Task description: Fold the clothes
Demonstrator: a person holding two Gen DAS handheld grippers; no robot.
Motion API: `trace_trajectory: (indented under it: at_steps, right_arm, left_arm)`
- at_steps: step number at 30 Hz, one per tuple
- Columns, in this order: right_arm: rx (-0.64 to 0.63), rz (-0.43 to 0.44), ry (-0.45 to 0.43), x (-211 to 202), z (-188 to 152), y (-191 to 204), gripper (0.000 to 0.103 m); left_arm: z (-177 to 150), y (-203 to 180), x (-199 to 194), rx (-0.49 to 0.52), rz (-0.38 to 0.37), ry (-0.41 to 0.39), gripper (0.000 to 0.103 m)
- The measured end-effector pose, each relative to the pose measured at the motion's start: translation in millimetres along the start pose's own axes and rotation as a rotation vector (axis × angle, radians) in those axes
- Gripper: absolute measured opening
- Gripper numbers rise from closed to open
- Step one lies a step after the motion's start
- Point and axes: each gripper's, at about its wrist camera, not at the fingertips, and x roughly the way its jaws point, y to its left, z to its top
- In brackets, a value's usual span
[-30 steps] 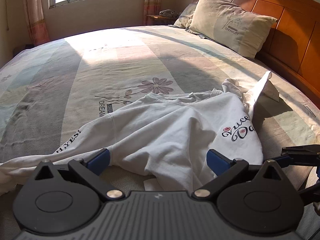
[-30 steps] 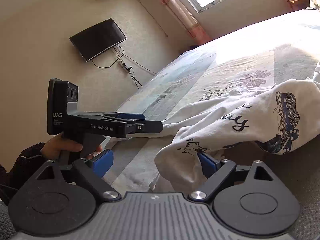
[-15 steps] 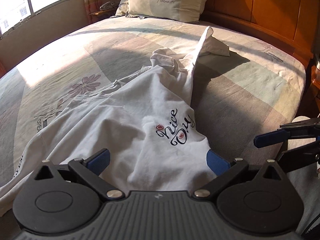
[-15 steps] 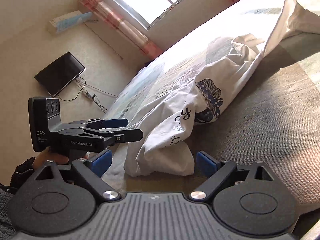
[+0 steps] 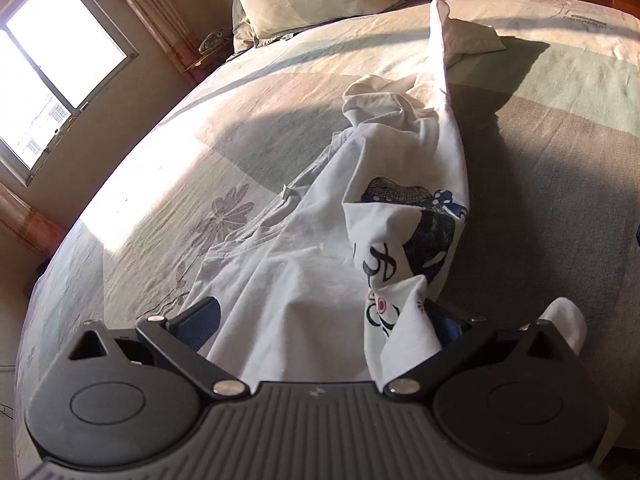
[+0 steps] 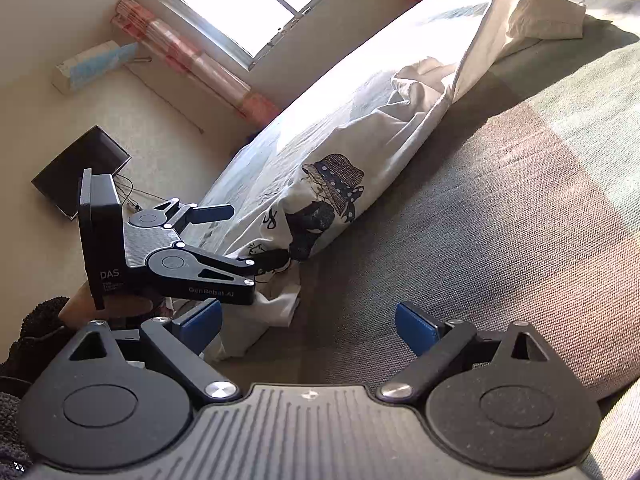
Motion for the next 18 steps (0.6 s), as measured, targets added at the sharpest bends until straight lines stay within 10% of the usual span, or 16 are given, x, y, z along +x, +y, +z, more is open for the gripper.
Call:
trace_trajectory:
  at_steps: [8,18]
  right_arm:
    - [-0.031,0.025,0.061,24,5,4,0.096]
    - [-0.097,0.03,0.092,97,50,5,0.096]
  left_arm:
    - [-28,64,69,-0.131,0.015,0.117,0.103]
    - [-48,79,78,-0.241,-0.099,0.055,0.103]
